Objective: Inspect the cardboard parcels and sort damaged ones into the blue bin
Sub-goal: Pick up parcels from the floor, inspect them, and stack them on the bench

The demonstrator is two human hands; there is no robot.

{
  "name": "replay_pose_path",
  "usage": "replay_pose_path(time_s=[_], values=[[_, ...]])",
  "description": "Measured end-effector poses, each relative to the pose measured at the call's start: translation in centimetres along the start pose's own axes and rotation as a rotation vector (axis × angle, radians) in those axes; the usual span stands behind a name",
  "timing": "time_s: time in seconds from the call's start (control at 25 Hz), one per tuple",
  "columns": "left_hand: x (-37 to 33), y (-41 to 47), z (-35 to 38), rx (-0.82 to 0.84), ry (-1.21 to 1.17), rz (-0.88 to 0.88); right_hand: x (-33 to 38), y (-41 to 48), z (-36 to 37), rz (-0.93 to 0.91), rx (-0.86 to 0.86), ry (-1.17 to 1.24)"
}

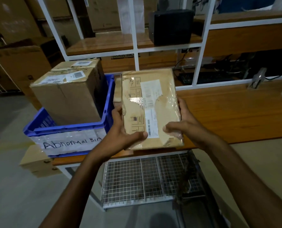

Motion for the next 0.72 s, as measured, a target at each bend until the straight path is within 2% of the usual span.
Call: replay_pose_path(time_s=[0.08, 0.24, 0.36, 0.44, 0.56, 0.64, 0.72], values=[[-0.9, 0.0, 0.0, 0.093, -0.046, 0.021, 0.3, -0.1, -0.6, -0.032, -0.062, 0.058], [-3.2, 0.9, -0.8, 0.12, -0.038, 0.101, 3.1, 0.2, -2.6, -0.131, -0.363, 0.218], [-3.7, 1.2, -0.7, 0.067, 0.026, 0.173, 4.2, 0.6, -2.6, -0.132, -0.271, 0.24], [-4.7, 0.9, -0.6, -0.032, 0.051, 0.218, 4.8, 0.5, -2.2, -0.127, -0.202, 0.16], [-6.2, 0.6, -1.7, -0.201, 0.042, 0.301, 4.9, -0.2, -2.3, -0.179, -0.21, 0.15], [-6.4, 0.6, -2.7, -0.206, 0.041, 0.315, 4.8, -0.6, -1.7, -0.203, -0.122, 0.147], [-6.4, 0.8, -2.9, -0.145, 0.043, 0.307, 5.1, -0.7, -1.4, -0.221, -0.102, 0.098]])
Point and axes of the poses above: each hand's wrist, its own y-axis towards the middle knuckle, its own z-axis out of the palm, x = y × z, the point moved 7 cm from there along y, towards the middle knuckle, and after that the axes turned 9 degrees about x, right-handed, at the moved point
